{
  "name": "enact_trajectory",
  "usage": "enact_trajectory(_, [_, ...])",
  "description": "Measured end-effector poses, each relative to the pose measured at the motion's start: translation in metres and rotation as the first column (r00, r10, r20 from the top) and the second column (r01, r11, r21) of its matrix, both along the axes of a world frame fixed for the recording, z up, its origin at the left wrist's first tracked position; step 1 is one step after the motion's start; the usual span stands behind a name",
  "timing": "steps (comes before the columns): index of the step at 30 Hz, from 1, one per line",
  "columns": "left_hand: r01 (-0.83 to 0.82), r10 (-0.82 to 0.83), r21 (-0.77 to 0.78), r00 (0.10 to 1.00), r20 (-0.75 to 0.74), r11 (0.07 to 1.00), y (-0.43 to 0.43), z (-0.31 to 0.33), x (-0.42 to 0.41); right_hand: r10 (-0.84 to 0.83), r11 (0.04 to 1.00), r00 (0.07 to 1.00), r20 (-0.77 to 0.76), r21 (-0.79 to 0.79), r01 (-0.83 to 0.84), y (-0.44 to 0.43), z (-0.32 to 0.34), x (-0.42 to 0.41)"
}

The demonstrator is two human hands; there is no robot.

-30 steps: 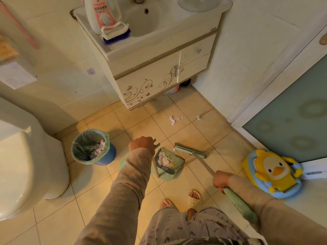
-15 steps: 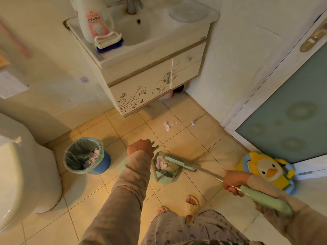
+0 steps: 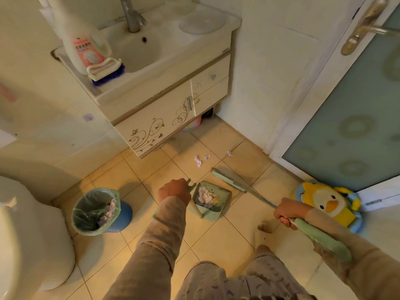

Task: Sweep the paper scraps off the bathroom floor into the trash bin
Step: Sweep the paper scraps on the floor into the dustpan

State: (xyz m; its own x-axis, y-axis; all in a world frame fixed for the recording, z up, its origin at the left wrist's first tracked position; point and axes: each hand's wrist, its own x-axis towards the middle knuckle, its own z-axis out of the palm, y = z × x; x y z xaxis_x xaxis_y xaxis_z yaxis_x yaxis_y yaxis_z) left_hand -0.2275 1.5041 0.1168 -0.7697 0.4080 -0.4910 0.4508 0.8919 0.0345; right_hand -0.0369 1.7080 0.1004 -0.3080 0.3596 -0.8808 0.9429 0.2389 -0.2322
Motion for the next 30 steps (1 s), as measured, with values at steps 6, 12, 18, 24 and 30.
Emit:
enact_trajectory(6, [-0.062, 0.062, -0.015, 0.998, -0.004, 0.998, 0.059, 0.000, -0.007, 0.061, 0.998, 0.998, 0.002, 0.021, -0.061, 0.075, -0.008, -0.005])
enact_trajectory(12, [-0.156, 0.152, -0.072, 0.987, -0.048, 0.985, 0.133, 0.007, -0.012, 0.170, 0.985, 0.985, -0.003, 0.026, -0.170, 0.184, 0.006, -0.033])
enact_trajectory(18, [-0.204, 0.199, -0.114, 0.978, -0.061, 0.972, 0.166, 0.013, -0.013, 0.302, 0.952, 0.953, -0.005, 0.052, -0.301, 0.253, 0.021, -0.074])
enact_trajectory(24, [-0.264, 0.260, -0.121, 0.965, -0.041, 0.957, 0.195, 0.014, -0.017, 0.412, 0.905, 0.911, 0.028, 0.101, -0.412, 0.294, 0.009, -0.128])
enact_trajectory(30, [-0.257, 0.258, -0.147, 0.966, -0.013, 0.955, 0.218, 0.008, -0.020, 0.577, 0.798, 0.806, 0.127, 0.120, -0.590, 0.285, -0.017, -0.155])
